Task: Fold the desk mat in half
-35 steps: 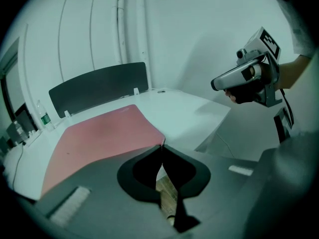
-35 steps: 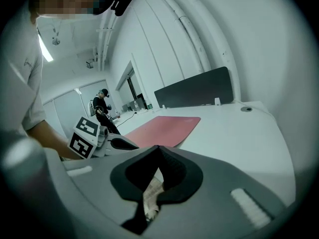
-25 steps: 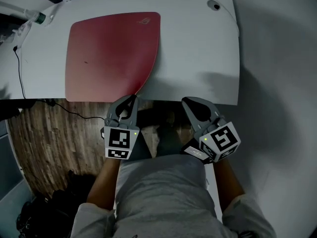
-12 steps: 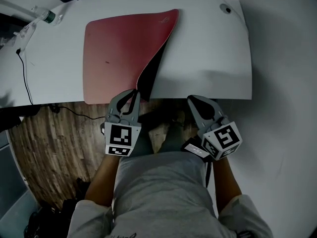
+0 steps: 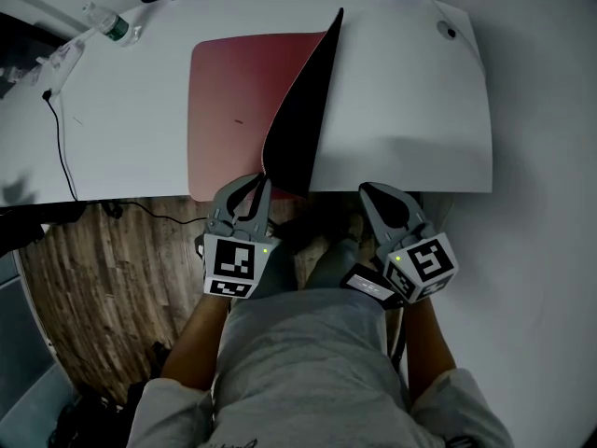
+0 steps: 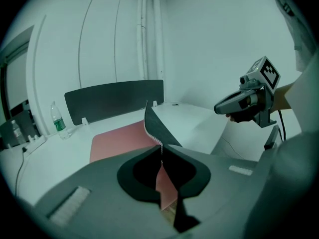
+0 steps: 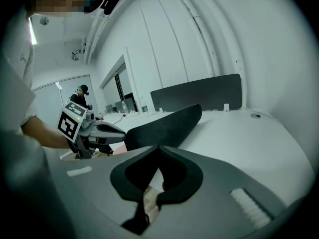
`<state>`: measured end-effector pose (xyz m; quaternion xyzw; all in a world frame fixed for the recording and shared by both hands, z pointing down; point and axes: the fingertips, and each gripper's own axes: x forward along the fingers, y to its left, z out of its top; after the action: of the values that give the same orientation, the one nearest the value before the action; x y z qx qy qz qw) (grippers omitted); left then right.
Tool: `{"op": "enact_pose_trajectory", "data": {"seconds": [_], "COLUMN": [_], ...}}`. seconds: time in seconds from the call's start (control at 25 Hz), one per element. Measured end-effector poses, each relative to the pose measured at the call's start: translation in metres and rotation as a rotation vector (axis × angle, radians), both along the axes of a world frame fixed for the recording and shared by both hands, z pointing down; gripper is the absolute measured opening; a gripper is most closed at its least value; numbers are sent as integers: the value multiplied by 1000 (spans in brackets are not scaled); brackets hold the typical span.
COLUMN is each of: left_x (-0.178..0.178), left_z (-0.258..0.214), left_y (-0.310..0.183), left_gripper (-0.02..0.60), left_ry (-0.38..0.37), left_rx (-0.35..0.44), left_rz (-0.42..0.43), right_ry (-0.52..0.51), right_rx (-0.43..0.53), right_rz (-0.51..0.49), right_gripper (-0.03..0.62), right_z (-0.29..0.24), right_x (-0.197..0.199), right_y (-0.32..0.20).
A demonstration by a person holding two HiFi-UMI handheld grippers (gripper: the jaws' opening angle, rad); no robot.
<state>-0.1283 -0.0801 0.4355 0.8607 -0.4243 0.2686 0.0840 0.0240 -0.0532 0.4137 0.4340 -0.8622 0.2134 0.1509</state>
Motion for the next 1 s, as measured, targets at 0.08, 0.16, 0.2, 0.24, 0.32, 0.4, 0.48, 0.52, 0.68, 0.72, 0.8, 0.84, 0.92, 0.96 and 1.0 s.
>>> {"op": "enact_pose_trajectory", "data": {"seconds": [0.08,0.16,0.2,0.24,0.32,0.4,0.48,0.52,0.68,0.72,0.8,0.84,0.92,0.96,1.0], "left_x": [-10,-20,-25,-30,-41,-53,-65,-71,-94,-99,-110,-114,-122,-126,-130], "left_z": [2,3,4,5,7,11,16,18,28,30,34,35,38,39,41], "left_y": [0,0,0,1,2,4,4,4,5,6,8,8,8,8,8], "left_gripper": [32,33,32,32,32,32,34,32,34,34,34,34,34,34,34], "left_ry": [-1,0,0,0,-4,-11,-18,-20,-23,-23,-21,-21,-20,-20,-18], "left_rx": [-2,-6,-7,-8,-11,-17,-27,-33,-56,-62,-72,-74,-79,-82,-85], "left_rz": [-3,-9,-12,-15,-19,-26,-40,-49,-83,-91,-102,-107,-114,-119,-124], "right_ry": [5,8,10,10,7,7,9,10,16,15,10,9,12,14,15], "right_rx": [1,2,2,3,5,5,1,-1,-6,-6,-6,-5,-6,-6,-6], "right_rz": [-3,-6,-8,-9,-13,-20,-31,-37,-60,-65,-71,-75,-86,-93,-98], "right_gripper": [6,6,6,6,6,6,6,6,6,6,7,6,6,6,6], "right_z": [0,1,1,2,2,2,3,5,10,10,9,9,8,8,9], "right_x": [-8,-16,-21,-25,-35,-46,-56,-60,-76,-80,-89,-94,-105,-109,-114], "right_y": [-1,-3,-4,-4,-6,-7,-8,-9,-13,-14,-17,-18,-20,-21,-21]}}
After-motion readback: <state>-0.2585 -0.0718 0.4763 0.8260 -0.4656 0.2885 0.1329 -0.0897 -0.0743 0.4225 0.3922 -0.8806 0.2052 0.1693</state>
